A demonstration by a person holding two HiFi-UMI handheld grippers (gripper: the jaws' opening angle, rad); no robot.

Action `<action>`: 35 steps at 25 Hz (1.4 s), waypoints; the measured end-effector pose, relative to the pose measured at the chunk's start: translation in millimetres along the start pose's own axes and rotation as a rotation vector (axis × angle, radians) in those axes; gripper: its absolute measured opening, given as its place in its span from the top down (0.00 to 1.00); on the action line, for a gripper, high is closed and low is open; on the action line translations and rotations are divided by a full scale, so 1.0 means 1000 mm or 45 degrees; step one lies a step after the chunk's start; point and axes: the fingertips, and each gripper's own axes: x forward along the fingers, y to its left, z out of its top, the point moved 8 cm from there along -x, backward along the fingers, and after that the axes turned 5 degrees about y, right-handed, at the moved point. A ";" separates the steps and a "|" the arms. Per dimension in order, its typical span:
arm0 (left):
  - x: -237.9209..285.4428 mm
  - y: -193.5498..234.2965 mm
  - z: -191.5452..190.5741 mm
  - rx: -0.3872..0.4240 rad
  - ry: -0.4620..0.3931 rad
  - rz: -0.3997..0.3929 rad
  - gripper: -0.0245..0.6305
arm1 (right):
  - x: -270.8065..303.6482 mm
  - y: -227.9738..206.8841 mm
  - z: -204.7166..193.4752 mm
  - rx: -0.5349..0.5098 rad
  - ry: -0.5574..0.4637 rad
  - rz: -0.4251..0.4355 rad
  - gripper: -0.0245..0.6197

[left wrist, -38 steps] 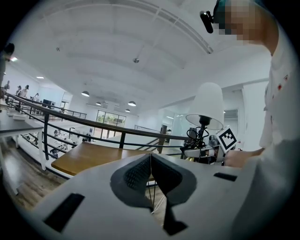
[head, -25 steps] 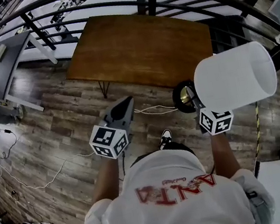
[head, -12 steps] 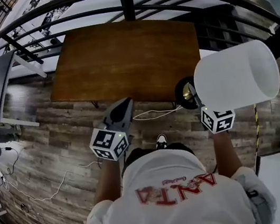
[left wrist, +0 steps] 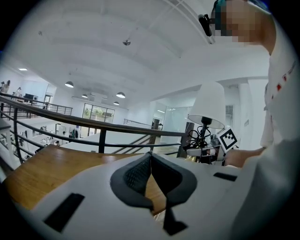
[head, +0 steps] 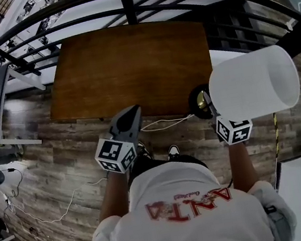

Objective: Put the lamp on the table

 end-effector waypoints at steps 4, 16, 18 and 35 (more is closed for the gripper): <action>0.014 0.015 0.007 0.002 -0.012 -0.051 0.95 | 0.003 -0.007 0.008 0.011 -0.004 -0.073 0.84; 0.035 0.121 0.038 0.026 -0.015 -0.172 0.95 | 0.068 0.025 0.055 0.076 -0.022 -0.199 0.84; 0.035 0.141 0.043 0.032 -0.015 -0.178 0.95 | 0.082 0.034 0.062 0.084 -0.027 -0.213 0.84; 0.069 0.179 0.064 -0.012 -0.005 -0.165 0.95 | 0.150 0.015 0.092 0.083 0.007 -0.155 0.84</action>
